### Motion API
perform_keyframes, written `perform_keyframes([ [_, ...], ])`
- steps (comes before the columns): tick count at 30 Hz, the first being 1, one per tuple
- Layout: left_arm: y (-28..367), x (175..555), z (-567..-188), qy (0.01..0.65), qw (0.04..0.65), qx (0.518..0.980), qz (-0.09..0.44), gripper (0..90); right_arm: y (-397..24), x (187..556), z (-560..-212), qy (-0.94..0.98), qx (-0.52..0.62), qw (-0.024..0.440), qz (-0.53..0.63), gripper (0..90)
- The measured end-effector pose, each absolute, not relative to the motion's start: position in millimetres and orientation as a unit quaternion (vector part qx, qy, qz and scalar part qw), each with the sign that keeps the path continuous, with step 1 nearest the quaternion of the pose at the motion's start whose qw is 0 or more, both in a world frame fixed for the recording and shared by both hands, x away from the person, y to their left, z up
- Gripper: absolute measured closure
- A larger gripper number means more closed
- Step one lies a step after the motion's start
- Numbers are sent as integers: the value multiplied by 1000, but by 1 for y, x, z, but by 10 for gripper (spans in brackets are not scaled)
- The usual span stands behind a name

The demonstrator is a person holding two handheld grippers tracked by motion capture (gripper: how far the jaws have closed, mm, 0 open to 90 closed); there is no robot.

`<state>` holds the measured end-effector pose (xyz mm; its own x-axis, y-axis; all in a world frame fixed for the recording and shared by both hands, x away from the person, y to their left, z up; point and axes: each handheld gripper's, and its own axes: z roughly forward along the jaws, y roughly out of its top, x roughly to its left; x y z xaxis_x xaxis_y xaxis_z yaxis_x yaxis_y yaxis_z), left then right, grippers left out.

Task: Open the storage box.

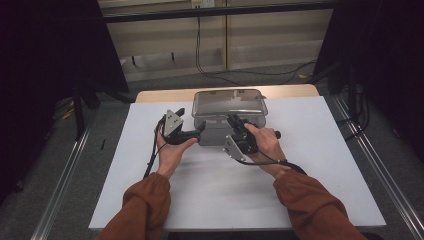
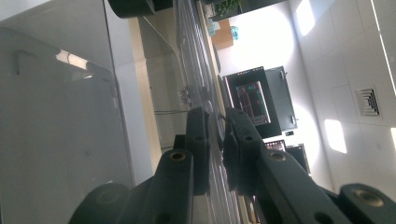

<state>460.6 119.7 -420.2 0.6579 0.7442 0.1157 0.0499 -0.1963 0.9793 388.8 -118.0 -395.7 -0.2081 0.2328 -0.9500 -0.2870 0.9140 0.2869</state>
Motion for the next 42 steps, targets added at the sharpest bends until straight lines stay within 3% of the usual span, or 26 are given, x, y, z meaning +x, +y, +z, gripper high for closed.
perform_keyframes([
  [6,116,459,-418,274,580,702,310,156,-118,388,-396,751,-18,627,207,798],
  [8,116,458,-416,262,580,704,315,239,-117,389,-398,753,-18,624,208,794],
  [18,115,458,-417,250,581,708,316,356,-120,389,-398,760,0,609,227,775],
  [27,116,459,-416,241,576,712,320,393,-125,392,-399,769,29,589,245,662],
  [30,118,459,-416,242,572,714,323,447,-130,394,-398,773,54,569,276,586],
  [38,118,460,-416,246,577,709,321,457,-144,399,-399,774,120,539,310,442],
  [42,118,459,-414,247,579,707,322,469,-158,405,-395,775,171,502,344,355],
])
